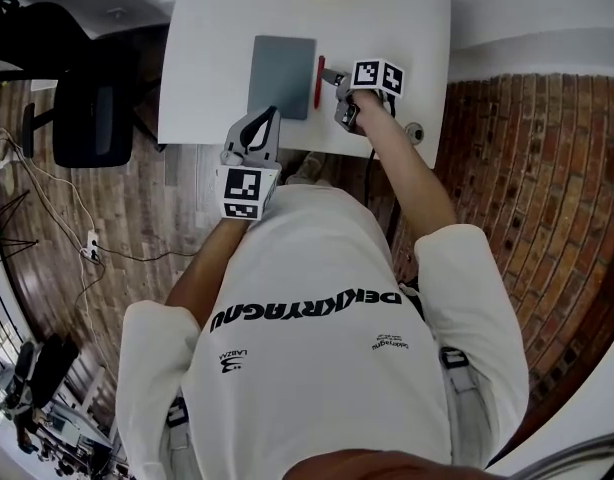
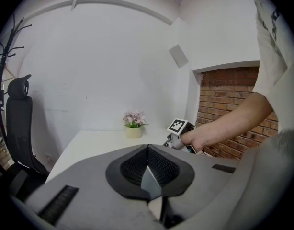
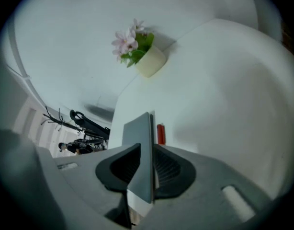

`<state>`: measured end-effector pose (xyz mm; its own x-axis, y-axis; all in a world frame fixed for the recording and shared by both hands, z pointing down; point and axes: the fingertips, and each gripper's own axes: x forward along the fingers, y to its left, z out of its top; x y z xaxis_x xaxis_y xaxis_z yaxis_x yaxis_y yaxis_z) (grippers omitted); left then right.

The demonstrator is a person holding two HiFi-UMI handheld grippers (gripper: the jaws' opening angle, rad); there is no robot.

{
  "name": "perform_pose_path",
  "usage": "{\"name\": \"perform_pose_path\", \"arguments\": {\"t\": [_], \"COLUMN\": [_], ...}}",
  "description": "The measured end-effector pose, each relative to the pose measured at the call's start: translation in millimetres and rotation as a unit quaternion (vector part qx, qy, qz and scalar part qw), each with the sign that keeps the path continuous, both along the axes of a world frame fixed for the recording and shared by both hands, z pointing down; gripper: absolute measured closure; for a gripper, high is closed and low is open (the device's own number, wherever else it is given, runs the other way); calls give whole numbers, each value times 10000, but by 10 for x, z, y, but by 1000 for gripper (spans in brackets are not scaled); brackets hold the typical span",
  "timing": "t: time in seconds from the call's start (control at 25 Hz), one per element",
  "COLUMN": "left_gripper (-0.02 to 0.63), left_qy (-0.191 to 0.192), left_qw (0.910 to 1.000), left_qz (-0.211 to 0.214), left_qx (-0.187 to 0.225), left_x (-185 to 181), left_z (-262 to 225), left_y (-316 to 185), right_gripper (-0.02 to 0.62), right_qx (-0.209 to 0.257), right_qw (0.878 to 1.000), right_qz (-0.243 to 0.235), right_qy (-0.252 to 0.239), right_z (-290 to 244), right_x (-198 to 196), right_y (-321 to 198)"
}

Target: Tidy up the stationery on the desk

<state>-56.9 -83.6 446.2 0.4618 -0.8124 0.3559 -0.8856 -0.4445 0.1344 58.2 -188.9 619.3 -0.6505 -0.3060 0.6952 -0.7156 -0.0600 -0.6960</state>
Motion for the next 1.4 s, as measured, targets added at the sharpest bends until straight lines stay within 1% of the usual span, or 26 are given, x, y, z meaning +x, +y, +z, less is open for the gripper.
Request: {"name": "perform_pose_path", "arguments": {"t": [0.12, 0.24, 0.36, 0.44, 0.52, 0.56, 0.68, 0.76, 0.84, 1.12, 1.28, 1.4], "left_gripper": [607, 607, 607, 607, 607, 607, 607, 607, 607, 607, 607, 607], "left_qy": [46, 37, -19, 13, 76, 103, 169, 175, 160, 142, 199, 103], "left_qw": [10000, 10000, 9998, 9996, 9994, 9992, 9988, 9988, 9988, 9981, 9977, 9975], "left_qz": [31, 84, 147, 217, 300, 343, 431, 419, 411, 555, 601, 645], "left_qx": [-29, 25, 145, 154, 150, 162, 169, 183, 195, 230, 238, 258], "left_x": [34, 39, 56, 104, 159, 182, 230, 233, 239, 348, 406, 449], "left_z": [-18, -29, -71, -120, -155, -160, -172, -180, -189, -223, -234, -228], "left_y": [-1, -25, -60, -65, -56, -47, -28, -31, -37, -66, -80, -84], "right_gripper": [527, 579, 590, 598, 598, 598, 598, 598, 598, 598, 598, 598], "right_qx": [567, 1282, 1671, 1926, 2254, 2473, 3216, 3547, 3692, 4027, 4220, 4315], "right_qw": [9964, 9888, 9822, 9784, 9733, 9685, 9466, 9344, 9283, 9131, 9029, 8978], "right_qz": [363, 420, 516, 525, 379, 274, 79, 52, 92, 276, 217, 126], "right_qy": [-521, -633, -686, -537, -225, -56, 230, 341, 420, 574, 786, 877], "right_z": [-385, -753, -999, -1124, -1223, -1280, -1517, -1617, -1648, -1778, -1832, -1855], "right_x": [65, 128, 149, 158, 154, 143, 71, 50, 60, 140, 186, 197], "right_y": [-22, 48, 182, 268, 355, 392, 458, 513, 581, 733, 765, 790]}}
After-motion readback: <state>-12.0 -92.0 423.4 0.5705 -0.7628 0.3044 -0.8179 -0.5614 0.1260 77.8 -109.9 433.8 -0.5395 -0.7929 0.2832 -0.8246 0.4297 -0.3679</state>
